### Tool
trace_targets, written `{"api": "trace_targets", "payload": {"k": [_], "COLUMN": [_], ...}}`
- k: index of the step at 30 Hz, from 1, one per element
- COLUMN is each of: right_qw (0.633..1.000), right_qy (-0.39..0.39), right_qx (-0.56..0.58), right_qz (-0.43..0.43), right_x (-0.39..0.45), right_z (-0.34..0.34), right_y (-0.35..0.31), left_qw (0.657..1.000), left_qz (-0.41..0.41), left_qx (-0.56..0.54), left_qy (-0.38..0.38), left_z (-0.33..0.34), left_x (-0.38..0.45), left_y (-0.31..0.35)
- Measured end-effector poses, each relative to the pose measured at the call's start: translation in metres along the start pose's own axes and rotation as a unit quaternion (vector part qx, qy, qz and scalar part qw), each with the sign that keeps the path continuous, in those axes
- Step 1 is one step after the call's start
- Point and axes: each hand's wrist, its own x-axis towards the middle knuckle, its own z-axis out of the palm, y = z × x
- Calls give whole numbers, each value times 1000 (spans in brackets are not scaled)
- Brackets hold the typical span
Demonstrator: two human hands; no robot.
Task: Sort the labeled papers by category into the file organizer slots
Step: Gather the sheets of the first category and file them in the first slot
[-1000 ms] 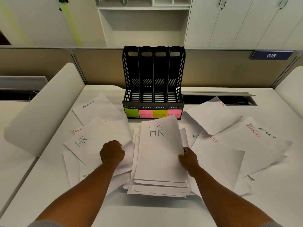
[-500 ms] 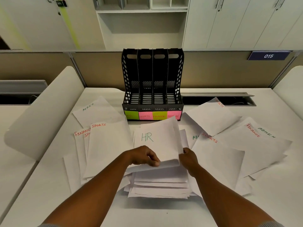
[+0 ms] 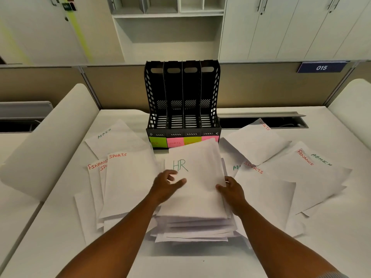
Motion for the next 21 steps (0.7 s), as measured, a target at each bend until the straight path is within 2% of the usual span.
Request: {"api": "trace_targets", "payload": {"k": [2, 4, 6, 8, 10, 14, 21], "right_qw": [999, 997, 994, 990, 985, 982, 993], "right_qy": [-1, -11, -25, -45, -61, -65, -35], "right_qx": [38, 82, 110, 135, 159, 176, 75], "right_qz": [-7, -8, -9, -6, -2, -2, -90], "right_x": [0, 0, 0, 0, 1, 4, -3], "right_z": [-3, -5, -5, -6, -6, -5, 9], "right_y": [-2, -7, -14, -21, -27, -40, -75], "left_qw": [996, 993, 993, 976, 957, 949, 949], "left_qz": [-13, -40, -62, -59, -51, -35, 49], "left_qx": [47, 50, -47, -200, -283, -310, -282], "left_qy": [80, 98, 90, 66, 33, 47, 135], "left_z": [-6, -11, -15, -18, -21, -24, -23], "left_x": [7, 11, 14, 14, 12, 12, 13], "left_y": [-4, -4, -3, -2, 0, 5, 45]}}
